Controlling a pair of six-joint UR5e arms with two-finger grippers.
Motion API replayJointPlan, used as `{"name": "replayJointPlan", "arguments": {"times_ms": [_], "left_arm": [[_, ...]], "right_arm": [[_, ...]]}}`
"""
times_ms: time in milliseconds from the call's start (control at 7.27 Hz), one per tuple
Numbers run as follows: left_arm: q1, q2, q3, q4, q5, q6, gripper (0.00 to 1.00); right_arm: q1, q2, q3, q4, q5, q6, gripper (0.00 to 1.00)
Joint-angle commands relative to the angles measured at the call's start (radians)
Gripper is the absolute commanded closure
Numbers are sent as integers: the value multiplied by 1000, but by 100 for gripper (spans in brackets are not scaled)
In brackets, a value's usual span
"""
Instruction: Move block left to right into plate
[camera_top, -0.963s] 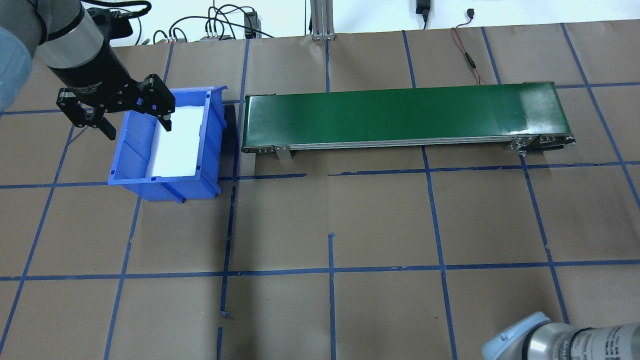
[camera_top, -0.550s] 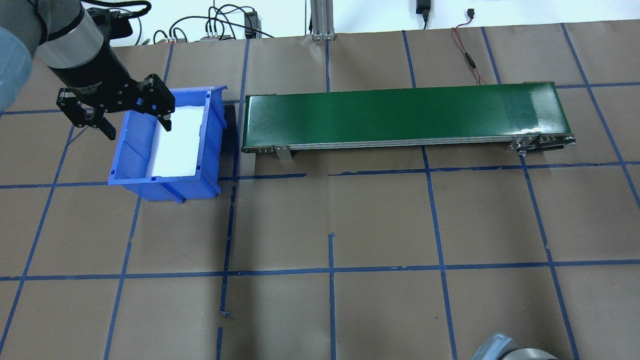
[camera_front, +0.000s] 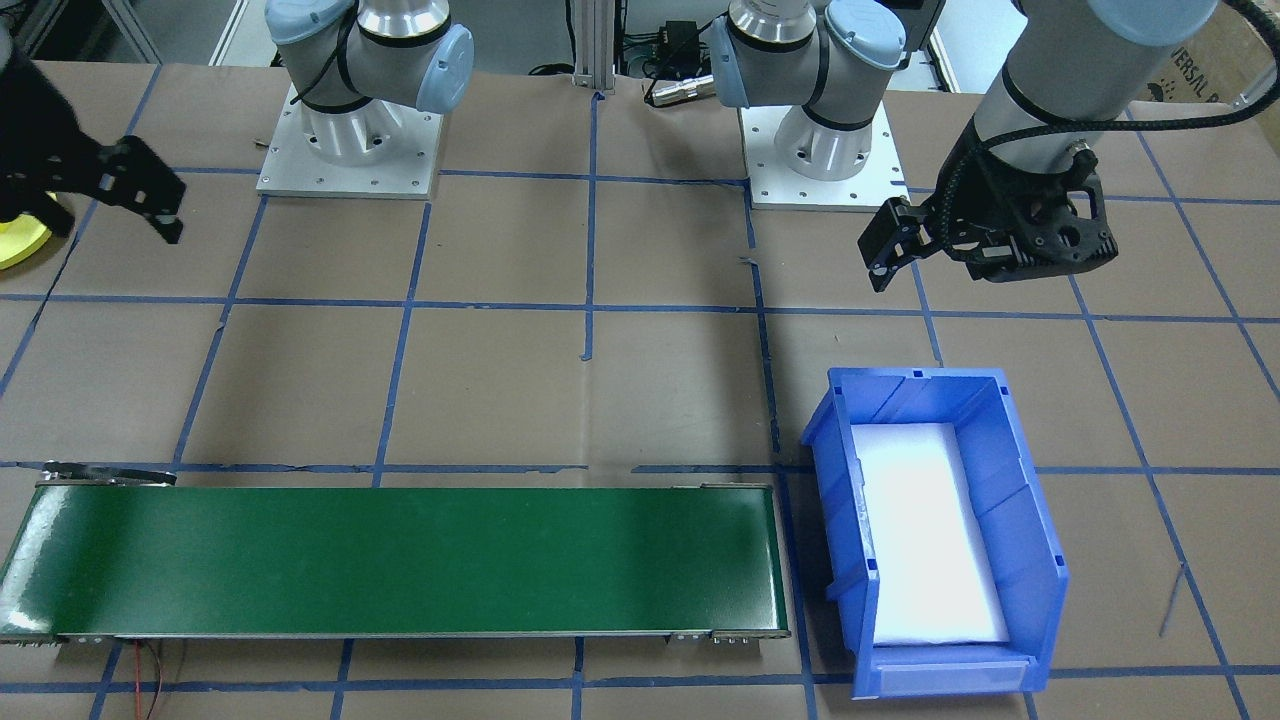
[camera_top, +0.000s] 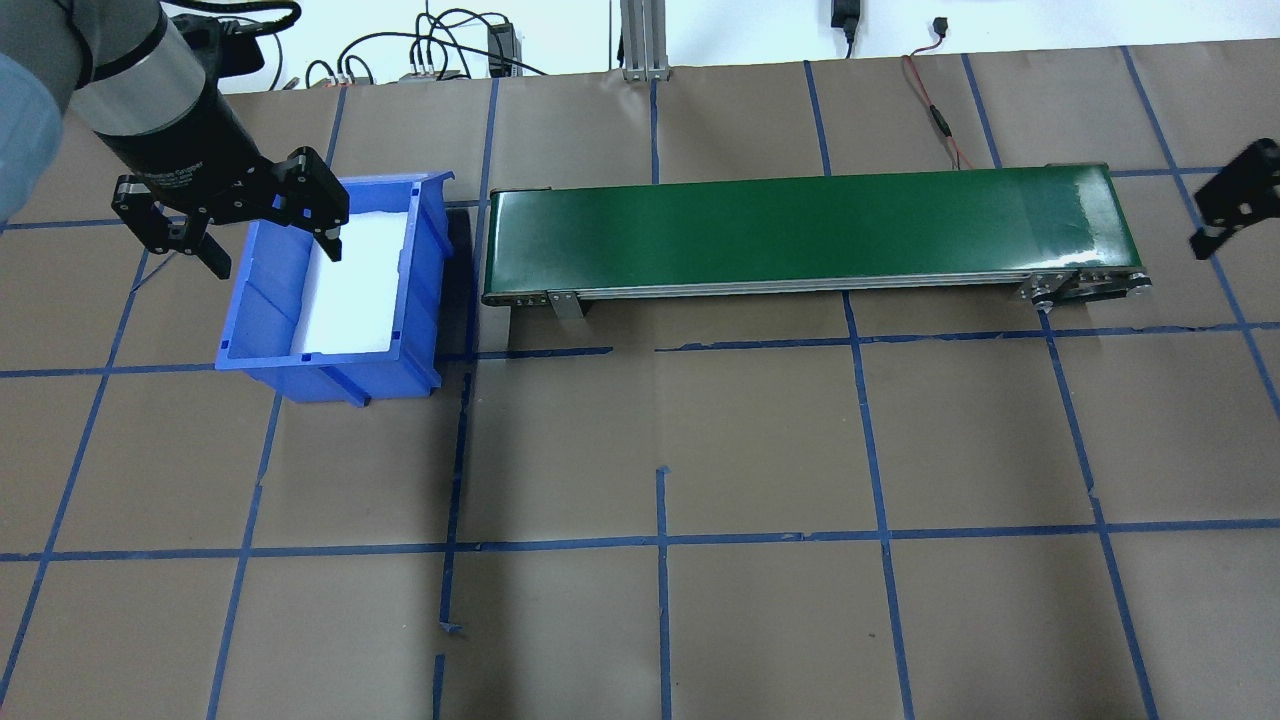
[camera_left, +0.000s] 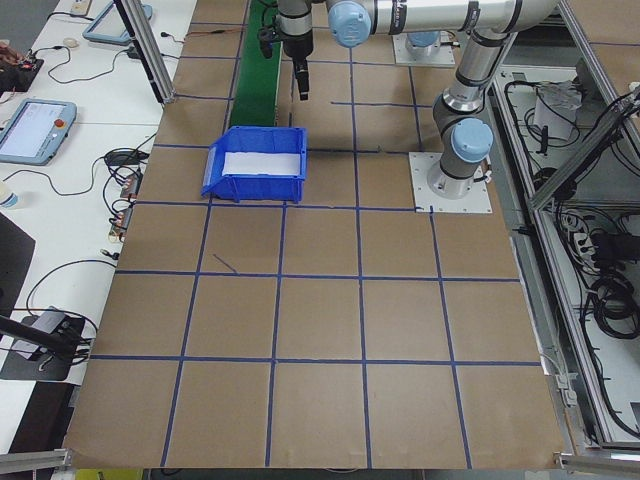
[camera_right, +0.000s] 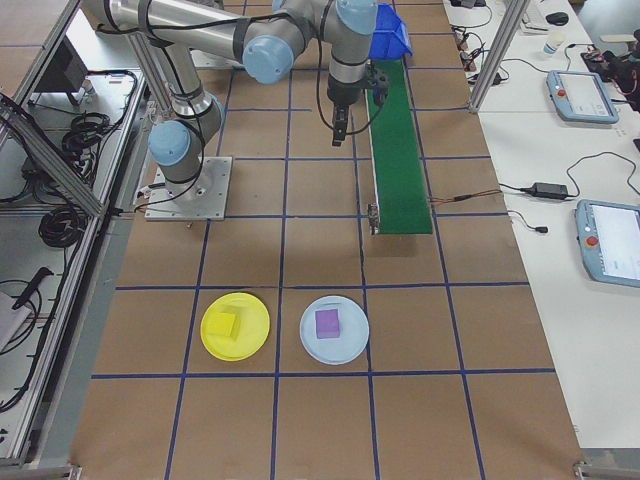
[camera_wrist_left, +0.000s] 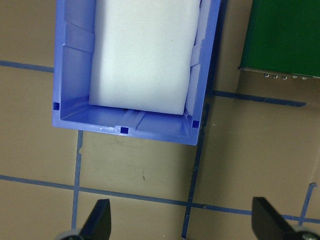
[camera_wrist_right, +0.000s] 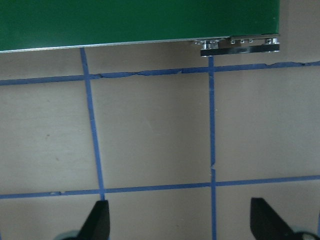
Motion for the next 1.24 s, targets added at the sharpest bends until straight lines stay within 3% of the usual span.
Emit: {"name": "replayJointPlan", "arguments": {"times_ms": [0,275,413,1101], "left_arm": [[-2,1,-2,-4,2,0,0],[-1,1,-4,-5,0,0,0],[-1,1,-4,-5,0,0,0],[2,1,-2,-9,0,0,0]], "right_arm": [[270,13,-61,-10,4,341,0],[367,61,-102,-20,16,453,0],[366,66,-95,-71,7,441,0],[357,64,-60,-106,17,437,0]]}}
